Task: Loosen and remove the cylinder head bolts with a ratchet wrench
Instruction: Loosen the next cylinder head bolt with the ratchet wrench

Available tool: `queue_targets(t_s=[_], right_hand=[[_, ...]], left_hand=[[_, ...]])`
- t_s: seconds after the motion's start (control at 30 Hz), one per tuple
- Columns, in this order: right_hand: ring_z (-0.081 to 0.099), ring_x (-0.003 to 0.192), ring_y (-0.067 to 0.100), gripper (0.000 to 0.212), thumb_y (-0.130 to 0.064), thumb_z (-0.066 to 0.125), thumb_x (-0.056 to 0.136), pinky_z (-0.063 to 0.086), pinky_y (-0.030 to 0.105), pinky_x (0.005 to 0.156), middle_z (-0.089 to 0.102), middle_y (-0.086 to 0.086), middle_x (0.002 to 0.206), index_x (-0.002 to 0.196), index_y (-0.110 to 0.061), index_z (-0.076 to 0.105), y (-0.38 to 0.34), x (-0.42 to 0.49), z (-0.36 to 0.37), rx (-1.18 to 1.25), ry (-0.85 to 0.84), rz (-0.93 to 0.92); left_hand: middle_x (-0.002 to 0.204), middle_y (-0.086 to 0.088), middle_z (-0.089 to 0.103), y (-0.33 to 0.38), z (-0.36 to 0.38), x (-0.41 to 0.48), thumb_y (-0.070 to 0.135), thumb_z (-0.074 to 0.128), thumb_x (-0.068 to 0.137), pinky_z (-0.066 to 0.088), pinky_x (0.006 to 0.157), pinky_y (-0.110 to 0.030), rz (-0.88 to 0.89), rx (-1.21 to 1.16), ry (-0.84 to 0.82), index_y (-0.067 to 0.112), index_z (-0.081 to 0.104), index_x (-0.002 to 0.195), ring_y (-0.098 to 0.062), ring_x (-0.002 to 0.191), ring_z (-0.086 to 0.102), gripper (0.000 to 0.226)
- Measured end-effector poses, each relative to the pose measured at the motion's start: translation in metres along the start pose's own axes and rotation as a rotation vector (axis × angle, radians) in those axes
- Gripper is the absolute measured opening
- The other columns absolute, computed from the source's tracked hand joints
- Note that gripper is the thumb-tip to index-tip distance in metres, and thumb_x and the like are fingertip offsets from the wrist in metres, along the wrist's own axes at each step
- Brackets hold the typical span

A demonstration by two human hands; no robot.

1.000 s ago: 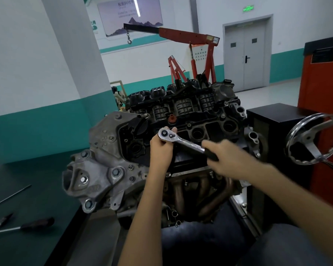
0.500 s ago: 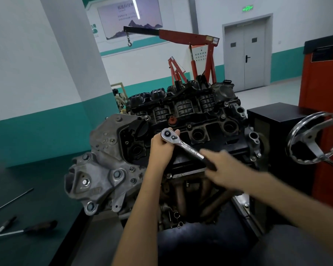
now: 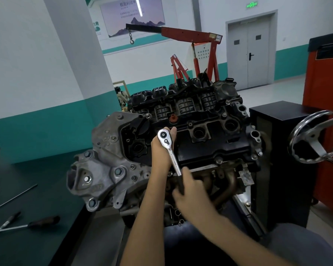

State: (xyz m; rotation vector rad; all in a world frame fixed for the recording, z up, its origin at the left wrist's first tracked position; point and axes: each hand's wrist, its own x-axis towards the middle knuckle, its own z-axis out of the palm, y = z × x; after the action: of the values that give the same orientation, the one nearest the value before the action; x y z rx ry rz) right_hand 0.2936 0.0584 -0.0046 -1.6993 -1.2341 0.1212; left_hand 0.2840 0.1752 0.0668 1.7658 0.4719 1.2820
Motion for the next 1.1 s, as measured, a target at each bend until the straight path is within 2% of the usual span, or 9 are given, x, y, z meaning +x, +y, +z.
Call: queue_targets(t_s=[0.1,0.23,0.37,0.5,0.57,0.67,0.83,0.97,1.1], right_hand=[[0.059,0.068,0.022,0.029,-0.010,0.051,0.085,0.052,0.035,0.064,0.057,0.005,0.077,0.113,-0.012,0.041,-0.011,-0.001,0.022,0.106,0.015,0.035],[0.046,0.055,0.010,0.031,-0.011,0.056,0.083,0.037,0.013,0.050,0.046,-0.002,0.068,0.110,-0.023,0.045,0.014,0.016,-0.038,-0.117,-0.129,-0.060],[0.052,0.055,0.015,0.027,-0.015,0.059,0.084,0.037,0.017,0.047,0.046,-0.007,0.066,0.108,-0.022,0.047,0.021,0.065,-0.125,-0.560,-0.251,-0.247],[0.051,0.065,0.020,0.030,-0.023,0.054,0.089,0.039,0.029,0.059,0.044,-0.007,0.071,0.116,-0.026,0.041,0.004,0.098,-0.149,-0.929,-0.198,-0.443],[0.053,0.065,0.022,0.024,-0.023,0.054,0.087,0.041,0.031,0.058,0.044,-0.006,0.070,0.106,-0.027,0.040,0.005,0.084,-0.136,-0.871,-0.159,-0.404],[0.057,0.065,0.028,0.026,-0.021,0.057,0.083,0.044,0.034,0.057,0.046,-0.002,0.067,0.089,-0.030,0.033,0.013,0.039,-0.093,-0.489,-0.109,-0.204],[0.054,0.057,0.016,0.024,-0.010,0.055,0.084,0.045,0.028,0.052,0.052,0.001,0.067,0.095,-0.021,0.036,-0.004,0.000,-0.002,0.051,-0.053,-0.024],[0.046,0.052,0.008,0.024,-0.008,0.055,0.081,0.037,0.015,0.046,0.048,-0.002,0.065,0.092,-0.023,0.040,0.006,0.013,-0.025,-0.028,-0.103,-0.068],[0.049,0.043,0.006,0.025,-0.008,0.059,0.082,0.038,0.017,0.042,0.049,-0.007,0.064,0.103,-0.019,0.050,0.019,0.051,-0.106,-0.386,-0.303,-0.189]], left_hand=[[0.062,0.002,0.025,0.000,-0.004,0.001,0.023,0.056,0.097,0.025,0.051,-0.020,0.016,0.075,-0.002,0.017,0.029,0.066,-0.008,0.055,0.023,0.042],[0.056,0.011,0.027,-0.001,-0.007,0.006,0.020,0.059,0.095,0.025,0.056,-0.027,-0.030,0.033,-0.088,0.028,0.030,0.054,-0.009,0.057,0.025,0.051],[0.053,0.016,0.045,0.002,-0.009,0.009,0.015,0.059,0.094,0.036,0.058,-0.015,-0.009,0.052,-0.156,0.032,0.048,0.049,0.000,0.058,0.042,0.050],[0.075,0.016,0.071,0.001,-0.010,0.004,0.004,0.057,0.091,0.044,0.069,-0.009,-0.044,-0.005,-0.069,0.031,0.071,0.075,0.003,0.075,0.064,0.034],[0.082,0.009,0.073,-0.001,-0.008,-0.001,0.006,0.058,0.093,0.044,0.068,-0.007,-0.065,-0.082,0.002,0.016,0.067,0.078,-0.006,0.082,0.067,0.020],[0.058,0.012,0.054,-0.003,0.000,-0.006,0.016,0.061,0.095,0.039,0.059,-0.010,-0.068,-0.128,0.084,0.016,0.050,0.067,-0.001,0.059,0.051,0.030],[0.066,-0.007,0.038,-0.002,0.002,-0.008,0.023,0.061,0.095,0.031,0.052,-0.016,-0.074,-0.053,0.108,0.002,0.042,0.069,-0.009,0.058,0.035,0.038],[0.073,0.004,0.064,-0.004,-0.016,-0.009,0.015,0.064,0.092,0.048,0.074,-0.023,-0.029,0.006,-0.007,0.019,0.058,0.072,-0.009,0.075,0.060,0.021],[0.085,0.003,0.070,0.005,-0.025,-0.003,-0.006,0.057,0.087,0.049,0.079,-0.019,0.199,0.069,-0.185,0.012,0.065,0.083,-0.012,0.089,0.066,0.019]])
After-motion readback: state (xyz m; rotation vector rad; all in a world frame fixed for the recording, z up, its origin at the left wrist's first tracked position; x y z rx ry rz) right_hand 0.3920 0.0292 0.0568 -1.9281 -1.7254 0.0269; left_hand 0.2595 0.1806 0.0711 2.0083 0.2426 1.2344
